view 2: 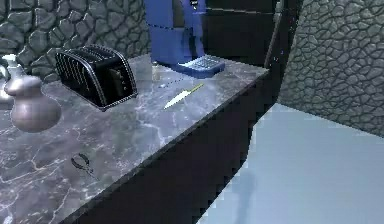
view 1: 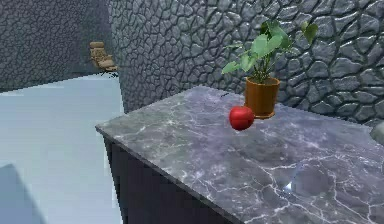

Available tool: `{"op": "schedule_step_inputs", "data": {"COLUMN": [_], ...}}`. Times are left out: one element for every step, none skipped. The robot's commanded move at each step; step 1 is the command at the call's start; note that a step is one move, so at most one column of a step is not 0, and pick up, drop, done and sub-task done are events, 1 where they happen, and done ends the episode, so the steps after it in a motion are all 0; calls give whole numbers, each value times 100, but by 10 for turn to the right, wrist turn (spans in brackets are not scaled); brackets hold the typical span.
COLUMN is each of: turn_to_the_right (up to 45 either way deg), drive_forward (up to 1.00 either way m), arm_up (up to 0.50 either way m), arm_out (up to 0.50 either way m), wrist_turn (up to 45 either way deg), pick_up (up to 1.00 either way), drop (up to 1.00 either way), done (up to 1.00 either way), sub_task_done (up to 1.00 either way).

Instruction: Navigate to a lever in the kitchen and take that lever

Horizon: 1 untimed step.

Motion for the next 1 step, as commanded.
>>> {"op": "schedule_step_inputs", "data": {"turn_to_the_right": [-240], "drive_forward": [0], "arm_up": [0], "arm_out": [0], "wrist_turn": [0], "pick_up": [0], "drop": [0], "done": [0], "sub_task_done": [0]}}
